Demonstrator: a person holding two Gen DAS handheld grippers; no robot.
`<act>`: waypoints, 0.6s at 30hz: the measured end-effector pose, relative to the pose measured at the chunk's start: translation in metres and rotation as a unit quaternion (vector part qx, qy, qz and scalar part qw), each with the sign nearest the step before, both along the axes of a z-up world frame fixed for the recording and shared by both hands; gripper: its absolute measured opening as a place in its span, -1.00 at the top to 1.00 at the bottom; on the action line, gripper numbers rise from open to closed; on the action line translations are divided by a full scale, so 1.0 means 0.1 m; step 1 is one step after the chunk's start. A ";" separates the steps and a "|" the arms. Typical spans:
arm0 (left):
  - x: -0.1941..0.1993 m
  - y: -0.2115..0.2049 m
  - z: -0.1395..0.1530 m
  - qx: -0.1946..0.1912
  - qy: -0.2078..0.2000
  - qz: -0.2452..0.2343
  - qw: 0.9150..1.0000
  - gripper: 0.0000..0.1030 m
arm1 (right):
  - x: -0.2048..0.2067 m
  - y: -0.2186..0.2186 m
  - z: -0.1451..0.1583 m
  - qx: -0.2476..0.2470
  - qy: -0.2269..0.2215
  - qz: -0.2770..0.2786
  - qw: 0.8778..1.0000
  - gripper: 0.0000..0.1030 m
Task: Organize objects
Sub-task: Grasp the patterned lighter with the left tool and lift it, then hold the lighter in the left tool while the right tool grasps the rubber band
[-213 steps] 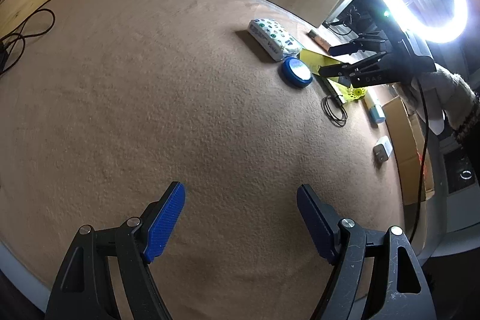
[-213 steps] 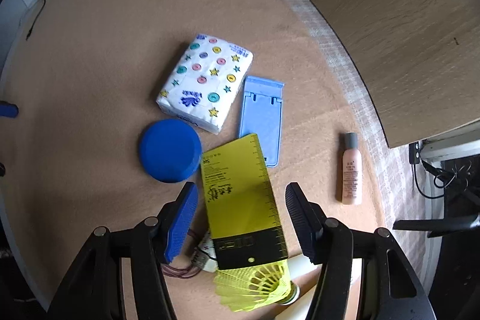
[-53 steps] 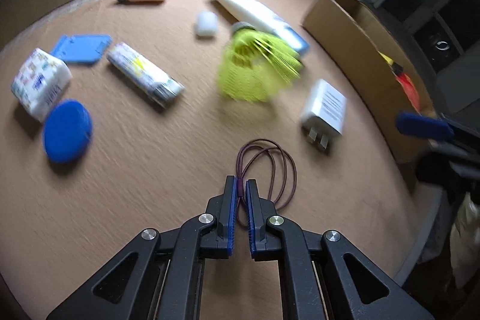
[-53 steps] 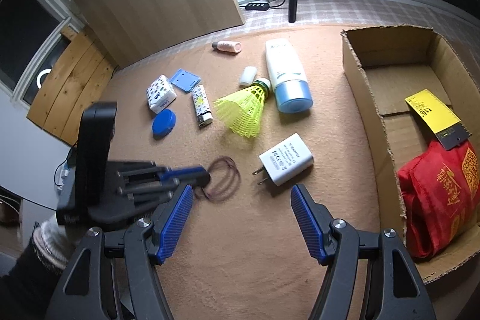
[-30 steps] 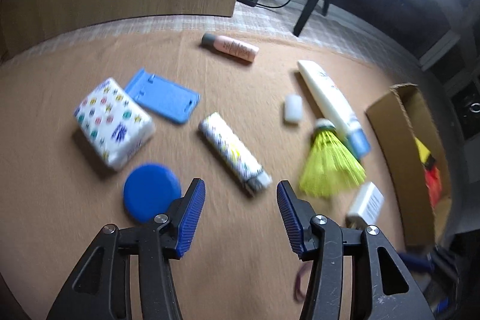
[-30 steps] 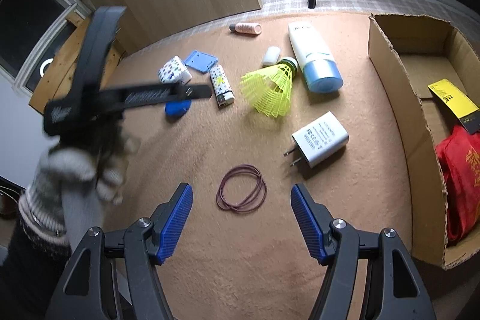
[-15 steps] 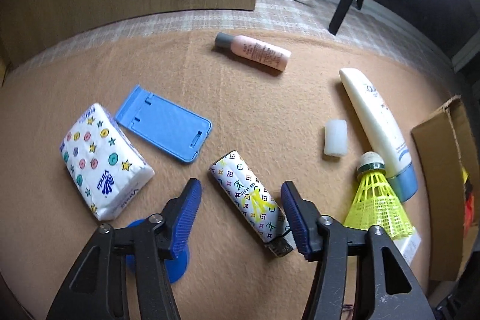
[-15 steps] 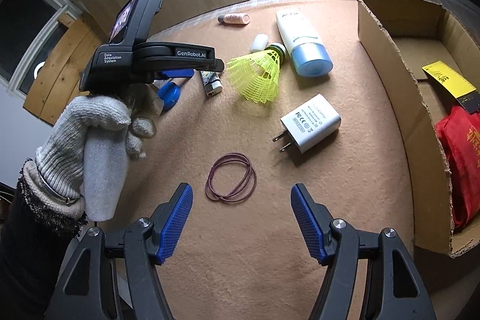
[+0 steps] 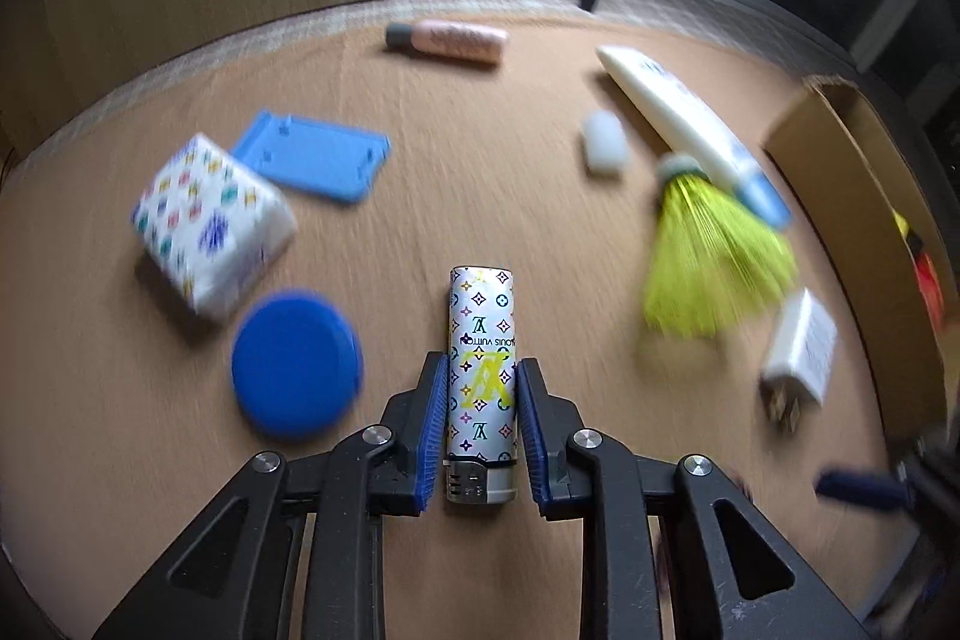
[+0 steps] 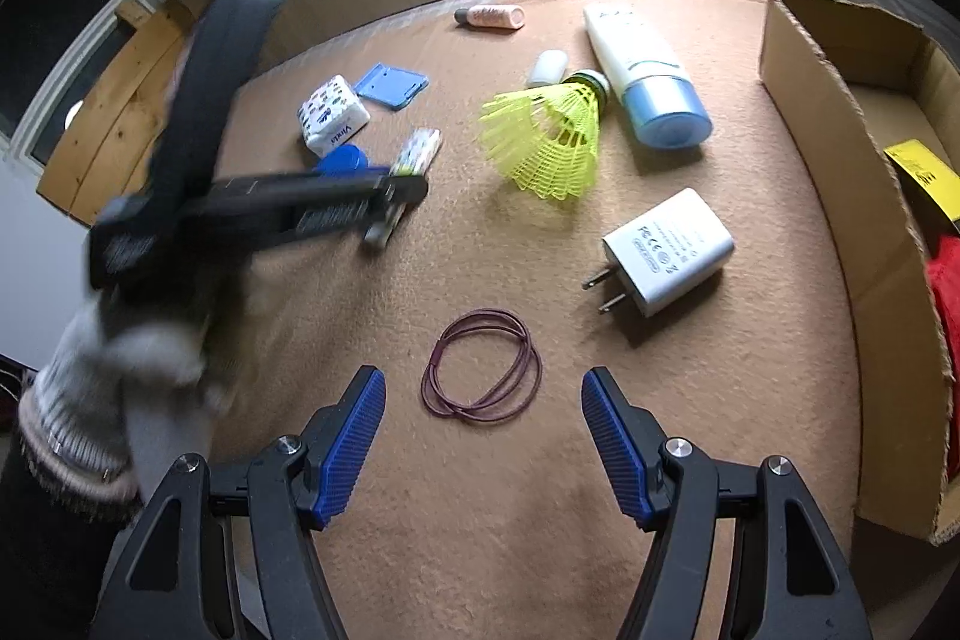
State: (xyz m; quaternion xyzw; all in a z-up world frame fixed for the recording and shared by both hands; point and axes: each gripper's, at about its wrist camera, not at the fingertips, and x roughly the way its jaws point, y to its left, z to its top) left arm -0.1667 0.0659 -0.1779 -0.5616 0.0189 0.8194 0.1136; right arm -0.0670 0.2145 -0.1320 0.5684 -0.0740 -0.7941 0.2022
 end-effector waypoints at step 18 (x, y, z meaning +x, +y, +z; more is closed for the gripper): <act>0.84 -0.29 0.00 0.030 -0.001 -0.009 1.000 0.52 | -0.16 -0.57 -0.27 0.160 0.018 0.135 0.978 -0.35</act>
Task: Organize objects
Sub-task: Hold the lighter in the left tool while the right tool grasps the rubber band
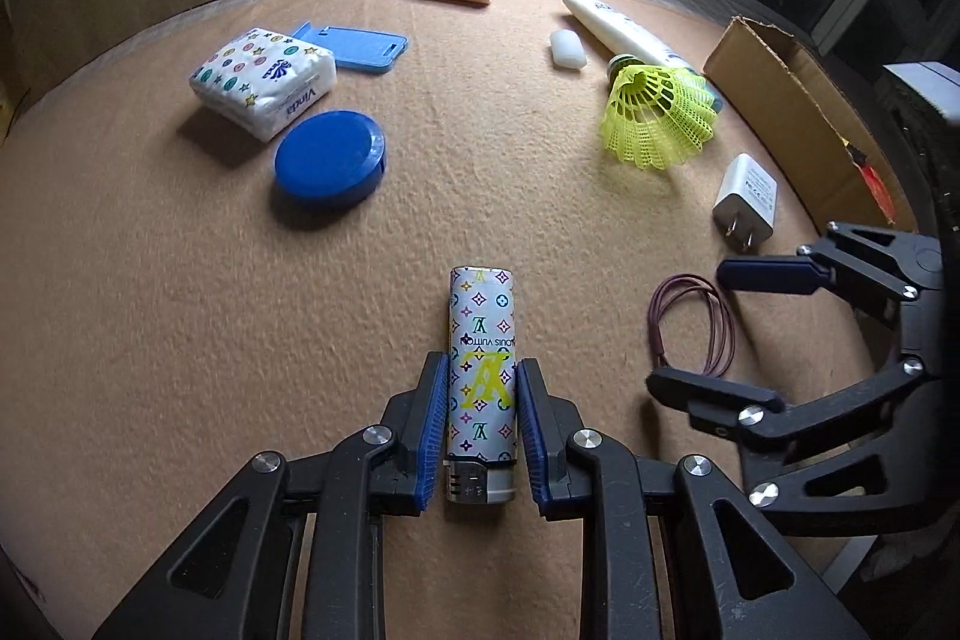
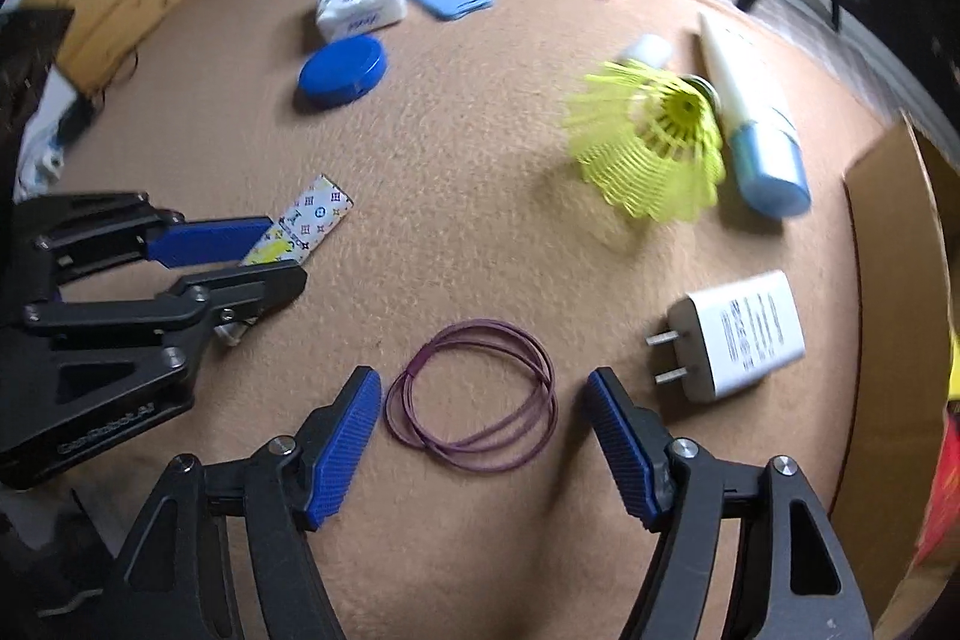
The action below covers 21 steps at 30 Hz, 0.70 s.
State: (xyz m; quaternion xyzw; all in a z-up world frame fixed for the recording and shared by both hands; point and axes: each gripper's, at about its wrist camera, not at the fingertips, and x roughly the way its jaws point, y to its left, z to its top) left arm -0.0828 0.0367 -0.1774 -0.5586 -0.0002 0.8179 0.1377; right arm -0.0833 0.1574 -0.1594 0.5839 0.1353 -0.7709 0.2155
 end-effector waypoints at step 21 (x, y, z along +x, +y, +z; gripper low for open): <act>0.15 0.01 0.02 0.020 -0.007 0.007 1.000 0.53 | 0.07 0.15 0.08 -0.001 0.012 -0.005 1.000 0.93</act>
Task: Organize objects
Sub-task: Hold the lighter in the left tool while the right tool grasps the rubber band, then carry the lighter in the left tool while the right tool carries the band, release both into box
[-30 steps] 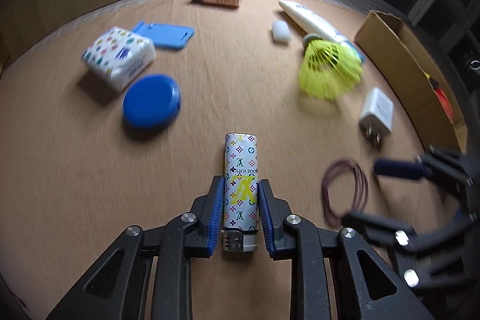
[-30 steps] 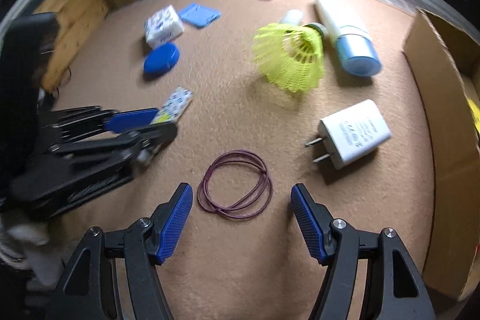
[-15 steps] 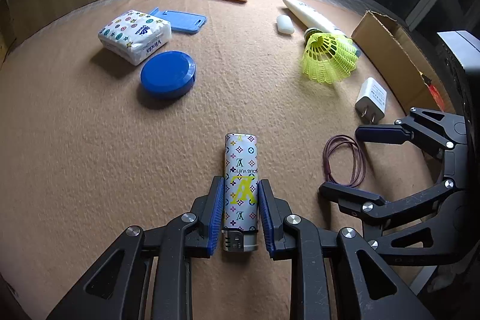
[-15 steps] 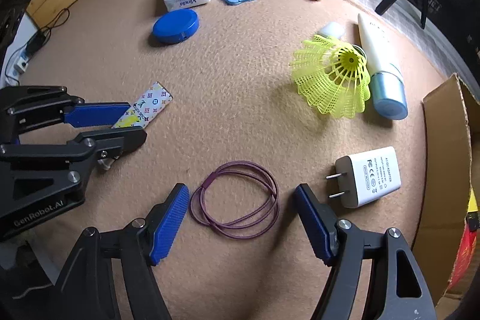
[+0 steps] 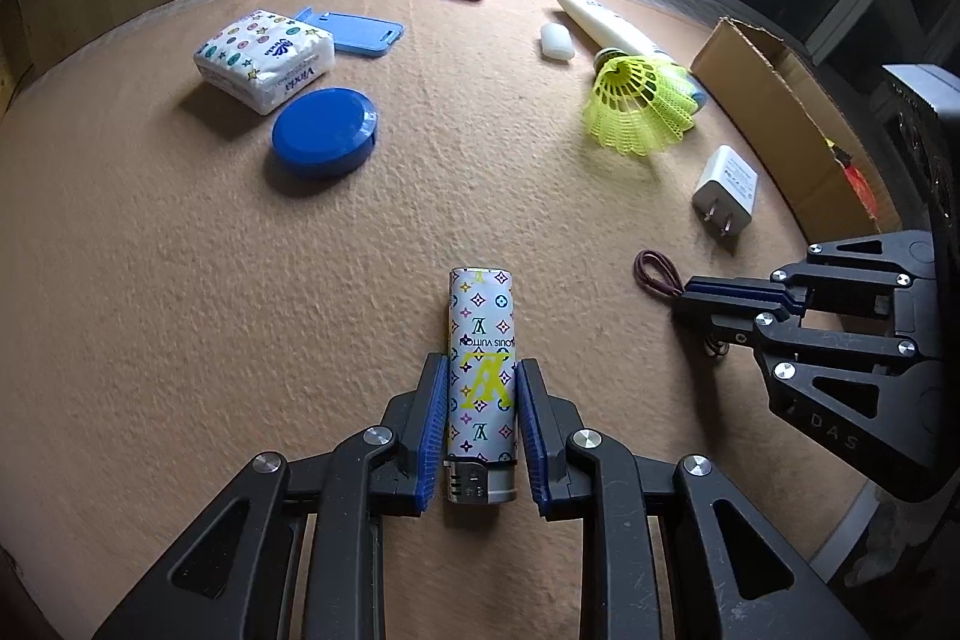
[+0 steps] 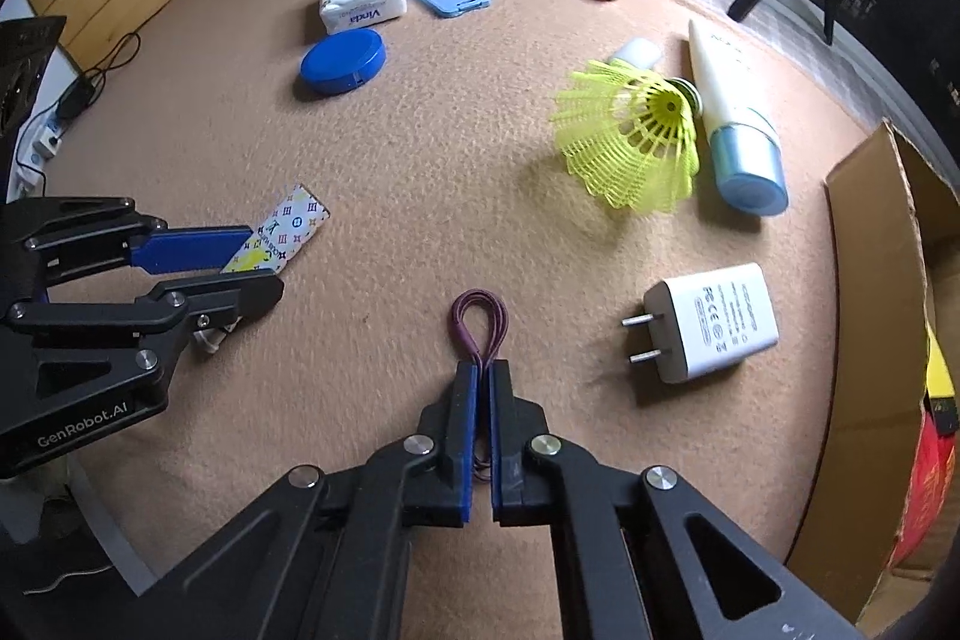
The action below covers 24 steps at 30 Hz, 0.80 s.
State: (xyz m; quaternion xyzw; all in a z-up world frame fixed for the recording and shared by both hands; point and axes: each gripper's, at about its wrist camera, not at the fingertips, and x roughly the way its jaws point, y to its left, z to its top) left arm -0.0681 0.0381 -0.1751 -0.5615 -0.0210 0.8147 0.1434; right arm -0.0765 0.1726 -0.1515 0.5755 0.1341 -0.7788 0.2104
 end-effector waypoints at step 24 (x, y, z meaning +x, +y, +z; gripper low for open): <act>-0.14 0.98 0.67 0.020 0.051 -0.068 0.996 0.53 | 0.12 1.19 0.88 -0.100 0.080 -0.106 0.986 0.94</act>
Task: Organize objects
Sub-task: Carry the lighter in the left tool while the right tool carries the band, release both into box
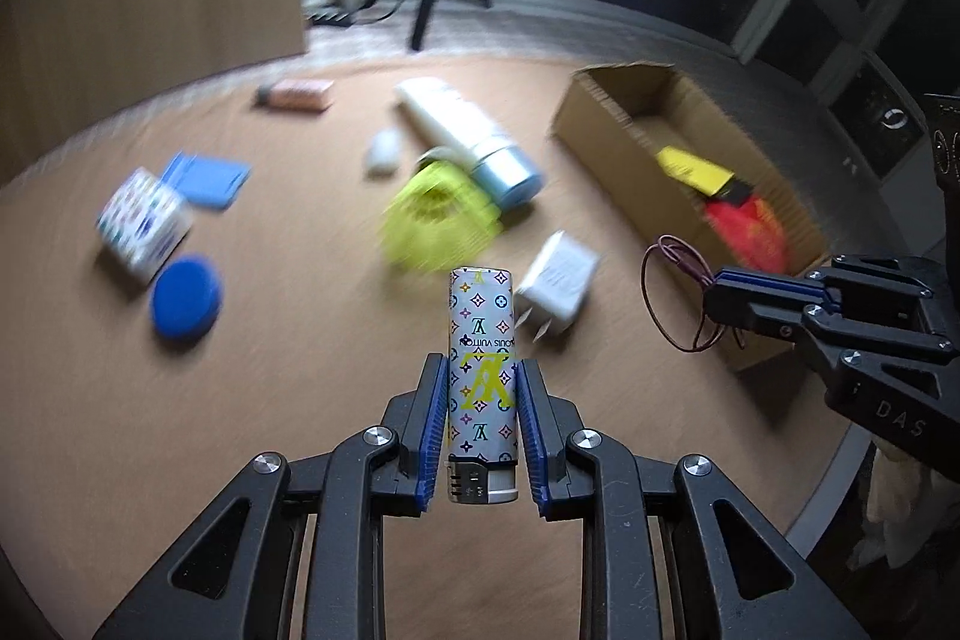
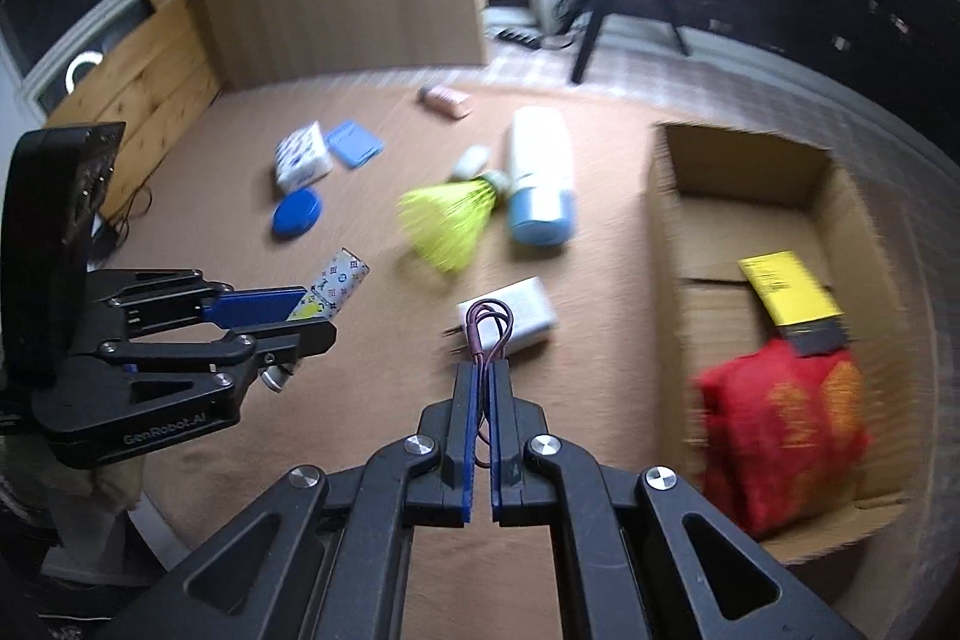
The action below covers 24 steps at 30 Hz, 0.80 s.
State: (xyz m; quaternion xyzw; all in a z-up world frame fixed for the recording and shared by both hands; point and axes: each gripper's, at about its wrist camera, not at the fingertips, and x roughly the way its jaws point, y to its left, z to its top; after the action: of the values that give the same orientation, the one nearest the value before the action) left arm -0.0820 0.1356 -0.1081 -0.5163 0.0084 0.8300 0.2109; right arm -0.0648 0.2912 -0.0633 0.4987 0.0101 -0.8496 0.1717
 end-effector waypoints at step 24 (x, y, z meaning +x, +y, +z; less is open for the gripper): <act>-0.70 1.92 0.03 -0.006 0.010 -0.097 0.995 0.53 | -0.06 1.57 -0.08 -0.020 -0.003 -0.131 0.991 0.94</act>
State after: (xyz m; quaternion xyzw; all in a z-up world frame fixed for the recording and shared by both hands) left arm -0.1517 0.3275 -0.1051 -0.5062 0.0659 0.8105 0.2873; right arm -0.0706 0.4486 -0.0716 0.4950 -0.0735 -0.8631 0.0687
